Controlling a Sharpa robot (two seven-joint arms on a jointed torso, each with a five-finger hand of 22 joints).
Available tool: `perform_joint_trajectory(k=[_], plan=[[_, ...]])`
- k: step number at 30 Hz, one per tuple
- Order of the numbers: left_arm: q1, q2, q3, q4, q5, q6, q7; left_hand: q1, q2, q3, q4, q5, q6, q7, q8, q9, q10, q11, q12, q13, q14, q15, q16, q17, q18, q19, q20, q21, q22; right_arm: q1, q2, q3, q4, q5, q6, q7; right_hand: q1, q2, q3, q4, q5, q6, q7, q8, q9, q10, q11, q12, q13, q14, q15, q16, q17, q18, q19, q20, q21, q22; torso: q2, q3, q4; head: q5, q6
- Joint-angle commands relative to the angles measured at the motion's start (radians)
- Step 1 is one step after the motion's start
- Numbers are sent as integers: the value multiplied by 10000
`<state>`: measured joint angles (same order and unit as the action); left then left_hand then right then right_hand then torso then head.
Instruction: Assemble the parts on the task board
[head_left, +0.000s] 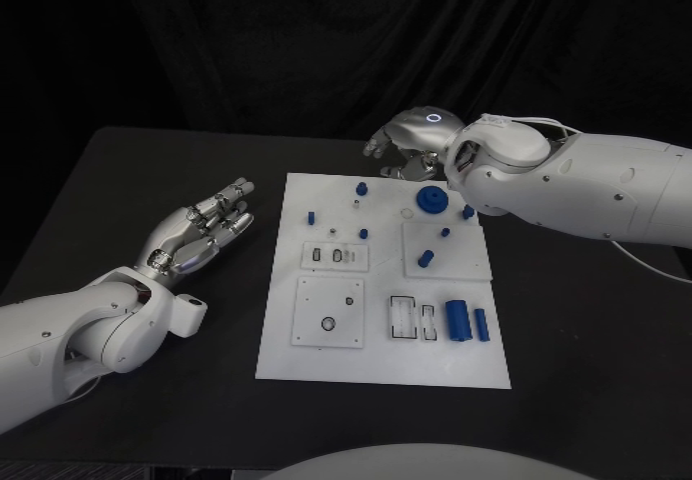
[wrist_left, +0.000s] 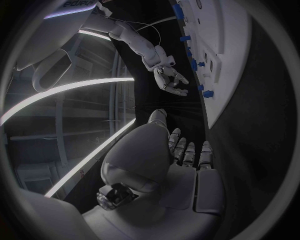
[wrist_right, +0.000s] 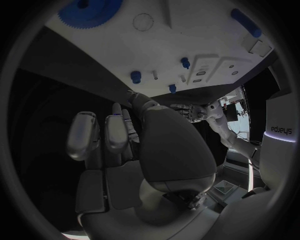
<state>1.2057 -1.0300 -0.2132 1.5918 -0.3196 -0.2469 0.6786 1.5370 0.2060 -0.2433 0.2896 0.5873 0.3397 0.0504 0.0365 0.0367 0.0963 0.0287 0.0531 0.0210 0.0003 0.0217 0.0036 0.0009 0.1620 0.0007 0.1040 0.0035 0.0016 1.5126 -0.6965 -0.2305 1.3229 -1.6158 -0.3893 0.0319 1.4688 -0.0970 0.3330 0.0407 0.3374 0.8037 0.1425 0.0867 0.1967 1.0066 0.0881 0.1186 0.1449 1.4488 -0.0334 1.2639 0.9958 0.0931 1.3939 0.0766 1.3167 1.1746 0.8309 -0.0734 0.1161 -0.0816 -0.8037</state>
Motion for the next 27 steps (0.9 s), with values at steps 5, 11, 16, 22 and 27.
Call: perform_joint_trajectory(k=[5,11,16,22,27], plan=[[24,-64,6,75,38,124,2432,107,-35,63,-28,67,-22,74,1,5,-27,86,-17,2,-3,42,-36,-9,-44,-7,105,-35,-16,95,-1049,-67,683,245,-344,355,115,-78,276,-190,-91,1096,-232,-16,-333,850,-541,3463,2752,-423,-186,-774,-931,141,-570,-275,-545,-587,0,3,-6,-136,33],[22,-4,6,-15,39,167,2412,124,-66,64,-33,62,-78,71,-7,-2,-64,95,-37,-5,-3,51,-36,-9,-32,-7,128,-35,-16,-2,-1622,-136,735,383,220,297,-557,-119,5,461,-1021,1119,-316,-193,-651,2527,-686,12565,11541,-234,-171,-126,382,56,-573,-115,-656,-386,-11,-18,-19,-158,-42],[20,77,6,-110,39,211,2404,132,-55,80,-25,77,-99,77,-11,-4,-88,97,-49,-9,-3,47,-36,-9,-21,-7,142,-35,-16,-101,-1913,-157,795,491,473,-58,-1328,-112,-825,1132,-1506,1157,-320,-198,-679,5642,-702,14522,14259,1220,-115,3069,5750,-758,1384,-132,2113,3319,-10,-21,-26,-125,-87],[19,79,5,-124,39,220,2401,132,-51,84,-21,85,-108,76,-11,-5,-91,98,-50,-9,-3,46,-36,-9,-17,-7,145,-35,-16,-183,-2064,-167,820,527,836,-605,-1947,-68,-1365,1715,-1662,1113,-260,-181,-730,5642,-624,14522,14259,1220,-39,3069,5750,-824,1520,-46,2305,3601,12,13,-33,-143,-92],[19,72,5,-125,39,234,2388,131,-49,88,-16,98,-109,74,-11,-4,-94,101,-51,-9,-3,47,-36,-9,-12,-7,149,-35,-16,-232,-2096,-170,840,535,1086,-855,-1967,-10,-1407,1772,-1483,1062,-279,-196,-750,5642,-638,14522,14259,1220,-49,3069,5750,-847,1574,-46,2361,3684,14,12,37,-181,-113]])
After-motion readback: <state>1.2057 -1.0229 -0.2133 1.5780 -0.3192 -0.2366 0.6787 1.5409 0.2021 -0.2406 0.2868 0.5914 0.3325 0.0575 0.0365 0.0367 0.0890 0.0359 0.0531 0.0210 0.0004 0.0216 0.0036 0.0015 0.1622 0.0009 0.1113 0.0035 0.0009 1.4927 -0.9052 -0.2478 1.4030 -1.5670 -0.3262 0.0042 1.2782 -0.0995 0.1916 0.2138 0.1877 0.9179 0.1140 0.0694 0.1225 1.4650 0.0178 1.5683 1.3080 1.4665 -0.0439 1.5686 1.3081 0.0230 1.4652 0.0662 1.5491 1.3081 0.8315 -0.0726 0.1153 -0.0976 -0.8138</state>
